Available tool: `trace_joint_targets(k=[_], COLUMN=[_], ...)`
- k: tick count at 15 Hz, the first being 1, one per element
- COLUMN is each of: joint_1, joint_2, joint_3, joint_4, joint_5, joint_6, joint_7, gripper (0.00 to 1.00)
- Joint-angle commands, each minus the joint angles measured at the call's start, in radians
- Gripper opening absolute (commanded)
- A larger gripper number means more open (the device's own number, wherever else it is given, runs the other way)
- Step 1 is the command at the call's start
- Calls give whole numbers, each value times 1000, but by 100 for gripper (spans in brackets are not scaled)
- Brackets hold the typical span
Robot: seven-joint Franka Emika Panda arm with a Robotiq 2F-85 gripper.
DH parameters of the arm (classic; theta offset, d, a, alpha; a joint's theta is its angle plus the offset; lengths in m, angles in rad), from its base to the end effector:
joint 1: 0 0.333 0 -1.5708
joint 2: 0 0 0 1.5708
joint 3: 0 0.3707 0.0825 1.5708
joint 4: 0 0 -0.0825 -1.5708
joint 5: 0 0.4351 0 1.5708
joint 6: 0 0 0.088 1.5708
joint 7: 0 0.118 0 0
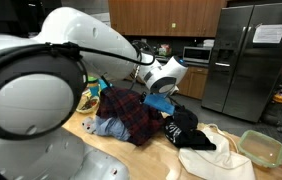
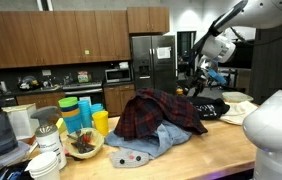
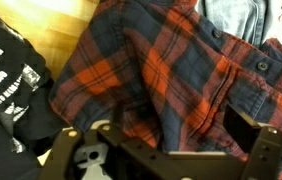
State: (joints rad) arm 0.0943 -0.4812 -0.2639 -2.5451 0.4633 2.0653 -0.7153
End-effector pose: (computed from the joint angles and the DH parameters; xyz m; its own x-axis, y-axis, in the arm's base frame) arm 0.4146 -0.0450 0.4509 0.9260 0.2704 0.2634 0.3634 -0.8276 -0.4279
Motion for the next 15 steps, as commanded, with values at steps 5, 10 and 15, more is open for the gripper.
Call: trace_joint_targets(k=[5, 10, 15], joint_1=[-15, -48, -77], joint_2=[148, 213, 245], joint_3=[-18, 5, 32], joint_4=[90, 115, 139], joint_5=[103, 141, 149], joint_6=[-111, -162, -190], joint_7=[-205, -258, -264], gripper=[100, 100, 52])
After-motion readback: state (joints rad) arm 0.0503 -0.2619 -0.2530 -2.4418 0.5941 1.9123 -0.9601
